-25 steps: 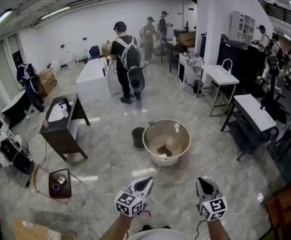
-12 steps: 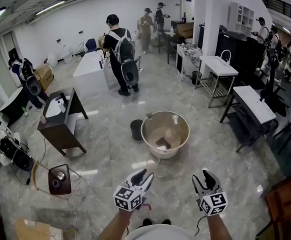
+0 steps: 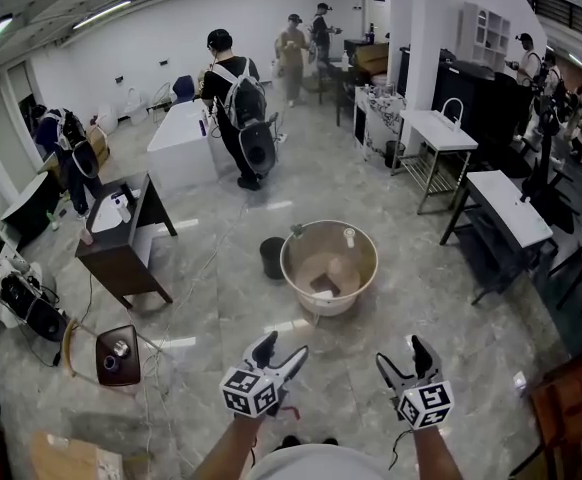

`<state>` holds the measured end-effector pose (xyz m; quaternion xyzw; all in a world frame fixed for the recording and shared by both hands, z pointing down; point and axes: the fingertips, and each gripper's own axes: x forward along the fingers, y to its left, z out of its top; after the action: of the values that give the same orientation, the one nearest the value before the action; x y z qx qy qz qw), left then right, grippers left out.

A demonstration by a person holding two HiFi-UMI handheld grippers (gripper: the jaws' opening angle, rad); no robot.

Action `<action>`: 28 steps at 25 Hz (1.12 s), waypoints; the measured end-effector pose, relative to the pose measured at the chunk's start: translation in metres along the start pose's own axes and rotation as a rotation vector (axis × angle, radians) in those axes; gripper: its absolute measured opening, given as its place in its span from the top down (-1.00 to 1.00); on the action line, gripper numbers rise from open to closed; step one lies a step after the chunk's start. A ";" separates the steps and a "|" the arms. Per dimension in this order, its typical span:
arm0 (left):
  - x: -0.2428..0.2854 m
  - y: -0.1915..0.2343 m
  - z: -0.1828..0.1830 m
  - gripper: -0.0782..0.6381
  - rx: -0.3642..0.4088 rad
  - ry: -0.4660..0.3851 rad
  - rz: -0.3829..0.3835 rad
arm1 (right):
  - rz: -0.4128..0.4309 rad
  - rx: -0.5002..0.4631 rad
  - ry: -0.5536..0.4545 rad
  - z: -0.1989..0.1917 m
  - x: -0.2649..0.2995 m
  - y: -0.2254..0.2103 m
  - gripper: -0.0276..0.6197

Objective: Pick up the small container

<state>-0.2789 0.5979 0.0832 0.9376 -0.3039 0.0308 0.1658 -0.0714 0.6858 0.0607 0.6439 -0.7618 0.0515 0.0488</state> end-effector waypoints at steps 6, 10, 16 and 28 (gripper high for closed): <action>0.005 -0.009 -0.009 -0.25 -0.010 0.008 0.027 | 0.015 0.003 0.004 -0.004 -0.007 -0.016 -0.30; 0.010 -0.015 -0.015 -0.25 -0.024 0.007 0.049 | 0.023 0.013 0.022 -0.015 -0.010 -0.028 -0.35; 0.024 -0.023 -0.022 -0.27 -0.032 0.013 0.073 | 0.031 0.042 0.037 -0.029 -0.010 -0.048 -0.38; 0.073 0.000 -0.018 -0.27 -0.042 0.036 0.069 | 0.022 0.045 0.058 -0.034 0.029 -0.078 -0.38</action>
<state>-0.2190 0.5627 0.1116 0.9222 -0.3335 0.0467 0.1899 0.0007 0.6492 0.0993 0.6346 -0.7659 0.0878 0.0555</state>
